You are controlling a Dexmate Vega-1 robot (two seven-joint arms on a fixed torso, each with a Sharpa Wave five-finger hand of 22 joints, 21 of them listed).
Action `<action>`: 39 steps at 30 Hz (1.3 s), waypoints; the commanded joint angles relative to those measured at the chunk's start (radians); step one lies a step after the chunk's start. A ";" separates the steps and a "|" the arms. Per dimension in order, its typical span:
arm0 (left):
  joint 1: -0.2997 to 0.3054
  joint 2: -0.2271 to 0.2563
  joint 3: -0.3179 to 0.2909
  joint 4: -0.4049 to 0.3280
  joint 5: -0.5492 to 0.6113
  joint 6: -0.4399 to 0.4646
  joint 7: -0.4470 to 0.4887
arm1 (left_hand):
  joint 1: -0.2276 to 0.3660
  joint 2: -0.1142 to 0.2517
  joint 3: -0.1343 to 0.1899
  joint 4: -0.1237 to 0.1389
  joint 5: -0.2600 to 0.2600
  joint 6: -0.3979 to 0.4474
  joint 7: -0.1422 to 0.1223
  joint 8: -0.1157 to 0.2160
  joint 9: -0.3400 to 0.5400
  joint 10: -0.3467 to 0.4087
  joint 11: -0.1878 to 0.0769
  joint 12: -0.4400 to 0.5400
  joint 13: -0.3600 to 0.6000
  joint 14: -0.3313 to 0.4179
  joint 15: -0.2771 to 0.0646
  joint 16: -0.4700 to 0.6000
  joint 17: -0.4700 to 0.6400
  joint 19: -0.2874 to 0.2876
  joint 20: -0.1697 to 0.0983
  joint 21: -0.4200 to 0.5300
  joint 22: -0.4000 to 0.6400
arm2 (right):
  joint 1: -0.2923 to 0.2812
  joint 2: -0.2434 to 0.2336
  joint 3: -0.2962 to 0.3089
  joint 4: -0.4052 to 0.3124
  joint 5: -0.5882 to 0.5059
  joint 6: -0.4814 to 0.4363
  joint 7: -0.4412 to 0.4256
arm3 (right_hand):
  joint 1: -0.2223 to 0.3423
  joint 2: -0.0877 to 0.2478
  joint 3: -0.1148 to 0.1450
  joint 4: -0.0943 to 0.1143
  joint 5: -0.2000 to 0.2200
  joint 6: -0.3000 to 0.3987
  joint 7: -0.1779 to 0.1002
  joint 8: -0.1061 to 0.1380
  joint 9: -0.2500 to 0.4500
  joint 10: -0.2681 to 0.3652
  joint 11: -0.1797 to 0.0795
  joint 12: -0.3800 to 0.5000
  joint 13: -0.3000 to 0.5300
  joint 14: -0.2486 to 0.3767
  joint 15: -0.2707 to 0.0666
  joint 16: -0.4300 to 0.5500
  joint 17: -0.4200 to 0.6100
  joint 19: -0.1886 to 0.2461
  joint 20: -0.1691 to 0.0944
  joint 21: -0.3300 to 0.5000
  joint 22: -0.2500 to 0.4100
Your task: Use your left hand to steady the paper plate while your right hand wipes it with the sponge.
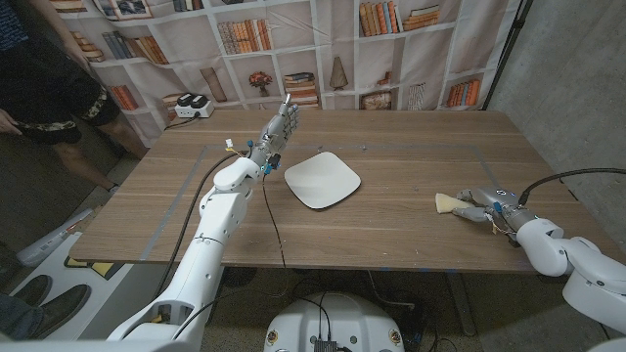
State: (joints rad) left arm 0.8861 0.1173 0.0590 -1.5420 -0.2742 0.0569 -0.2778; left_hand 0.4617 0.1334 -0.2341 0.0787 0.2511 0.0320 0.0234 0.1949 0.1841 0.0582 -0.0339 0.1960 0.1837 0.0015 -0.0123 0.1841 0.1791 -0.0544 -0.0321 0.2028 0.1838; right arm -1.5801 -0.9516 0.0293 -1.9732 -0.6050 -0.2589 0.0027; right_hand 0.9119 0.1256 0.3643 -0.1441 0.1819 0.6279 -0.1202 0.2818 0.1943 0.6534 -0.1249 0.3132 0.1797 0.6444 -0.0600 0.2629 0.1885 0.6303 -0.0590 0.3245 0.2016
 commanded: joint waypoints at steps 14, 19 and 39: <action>0.012 -0.001 0.004 -0.024 0.016 0.013 0.017 | 0.002 0.007 -0.003 0.006 -0.004 -0.008 -0.001 -0.001 0.001 -0.008 0.003 0.002 0.004 -0.011 -0.003 0.001 0.004 -0.010 -0.005 0.000 0.002 | -0.015 -0.010 0.029 -0.041 -0.021 0.022 -0.042 | -0.035 0.006 -0.013 0.029 0.000 0.020 -0.022 -0.007 0.003 0.014 -0.002 -0.008 0.003 -0.001 -0.154 -0.019 0.007 -0.006 -0.137 -0.001 0.001; 0.014 0.002 0.004 -0.031 0.019 0.014 0.020 | 0.003 0.007 -0.003 0.007 -0.004 -0.007 0.000 0.000 0.001 -0.007 0.003 0.003 0.004 -0.012 -0.004 0.001 0.004 -0.011 -0.006 0.000 0.002 | -0.011 -0.004 0.034 -0.045 -0.020 0.036 -0.054 | -0.039 0.008 -0.014 0.031 0.000 0.018 -0.026 -0.011 0.003 0.015 -0.006 -0.011 0.003 0.000 -0.154 -0.022 0.007 -0.008 -0.136 -0.001 0.001; 0.055 0.040 0.008 -0.125 0.083 0.042 0.076 | 0.047 0.018 0.015 -0.014 -0.005 -0.012 0.006 0.000 0.001 -0.008 0.006 0.003 0.003 -0.015 0.001 0.001 0.002 -0.015 -0.002 -0.001 0.001 | 0.064 0.008 -0.025 -0.055 -0.051 0.101 -0.077 | -0.044 0.010 -0.014 0.032 0.001 0.011 -0.034 -0.024 0.004 0.015 -0.013 -0.020 0.004 -0.012 -0.153 -0.038 0.006 -0.020 -0.133 -0.006 0.002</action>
State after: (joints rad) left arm 0.9151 0.1324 0.0631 -1.6098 -0.2351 0.0776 -0.2391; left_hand 0.4833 0.1544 -0.2281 0.0727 0.2474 0.0290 0.0263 0.1949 0.1840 0.0529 -0.0287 0.1960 0.1836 -0.0094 -0.0124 0.1842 0.1791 -0.0578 -0.0355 0.2029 0.1835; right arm -1.5573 -0.9520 0.0367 -2.0267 -0.6401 -0.1876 -0.0617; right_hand 0.8715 0.1335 0.3462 -0.1157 0.1818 0.6392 -0.1505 0.2615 0.1933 0.6634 -0.1360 0.2956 0.1811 0.6359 -0.0588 0.2278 0.1933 0.6166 -0.0577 0.3214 0.2004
